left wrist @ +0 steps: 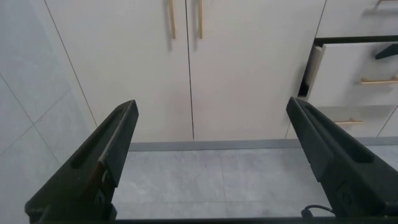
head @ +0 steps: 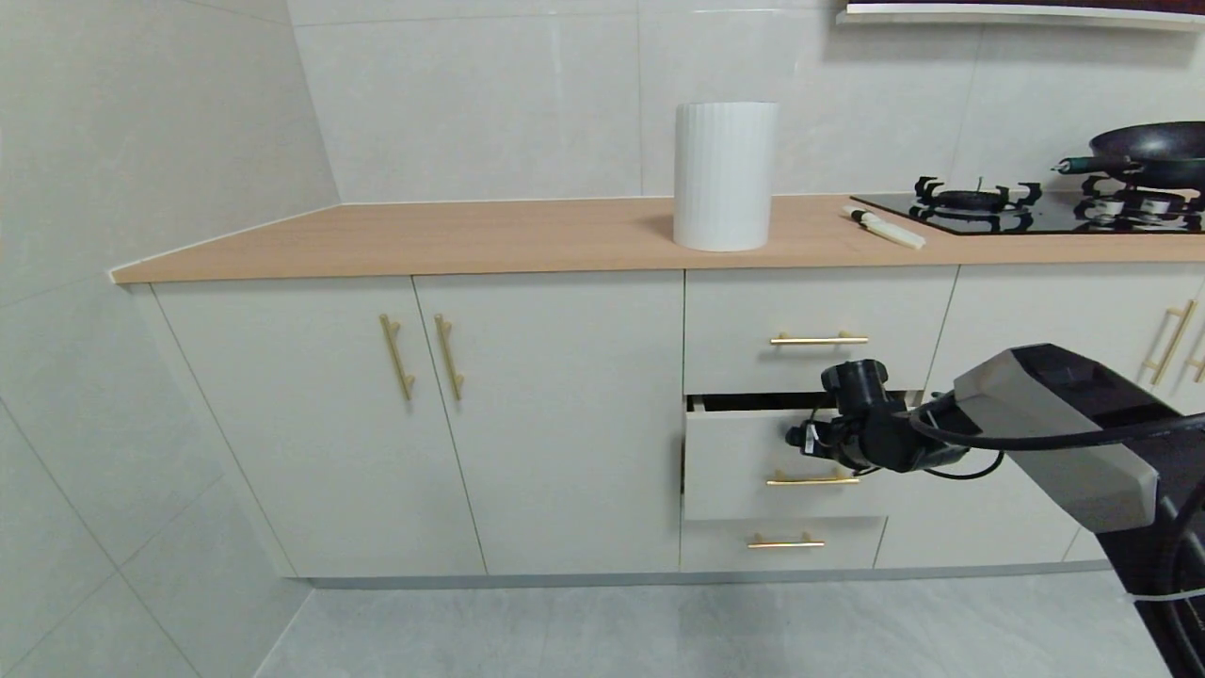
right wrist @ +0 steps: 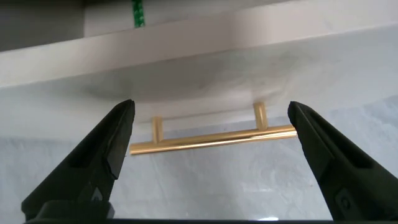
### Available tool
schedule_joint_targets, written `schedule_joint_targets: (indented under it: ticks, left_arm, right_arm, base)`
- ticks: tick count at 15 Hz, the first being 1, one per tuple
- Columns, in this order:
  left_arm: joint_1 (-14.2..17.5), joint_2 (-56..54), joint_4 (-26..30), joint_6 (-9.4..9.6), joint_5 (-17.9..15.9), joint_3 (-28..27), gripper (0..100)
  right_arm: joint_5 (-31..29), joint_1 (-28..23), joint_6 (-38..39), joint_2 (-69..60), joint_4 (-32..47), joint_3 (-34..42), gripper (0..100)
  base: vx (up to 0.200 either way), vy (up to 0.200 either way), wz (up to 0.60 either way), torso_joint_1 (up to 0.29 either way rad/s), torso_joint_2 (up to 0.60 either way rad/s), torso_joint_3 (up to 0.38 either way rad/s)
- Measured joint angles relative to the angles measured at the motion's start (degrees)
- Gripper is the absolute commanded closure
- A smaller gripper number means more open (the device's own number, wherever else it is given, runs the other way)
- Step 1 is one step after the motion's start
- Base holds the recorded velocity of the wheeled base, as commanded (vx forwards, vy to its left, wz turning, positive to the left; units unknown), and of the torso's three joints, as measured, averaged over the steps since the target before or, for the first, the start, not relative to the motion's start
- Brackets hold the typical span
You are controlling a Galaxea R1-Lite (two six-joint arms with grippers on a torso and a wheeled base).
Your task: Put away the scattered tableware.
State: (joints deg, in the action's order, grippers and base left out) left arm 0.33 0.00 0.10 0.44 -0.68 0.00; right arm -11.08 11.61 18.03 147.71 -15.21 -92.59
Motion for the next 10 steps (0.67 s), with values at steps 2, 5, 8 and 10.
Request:
schedule_joint_targets:
  ticks: [2,5,8,10]
  left_arm:
    - [0.0,0.0,0.0,0.00,0.0,0.0,0]
    - [0.0,0.0,0.0,0.00,0.0,0.0,0]
    - [0.0,0.0,0.0,0.00,0.0,0.0,0]
    - [0.0,0.0,0.0,0.00,0.0,0.0,0]
  right_arm:
    - [-0.9,-0.3,2.7,1.7,0.0,-3.0,0]
    - [-1.2,-1.2,3.4,3.6,0.0,-5.8,0]
    - [-1.1,-1.8,5.4,5.0,0.2,-8.1,0]
    - [-1.1,-1.9,6.5,5.7,0.2,-9.7,0]
  base:
    - [0.000,0.000,0.00,0.000,0.00,0.000]
    - [0.000,0.000,0.00,0.000,0.00,0.000]
    - [0.000,0.000,0.00,0.000,0.00,0.000]
    - [0.000,0.000,0.00,0.000,0.00,0.000]
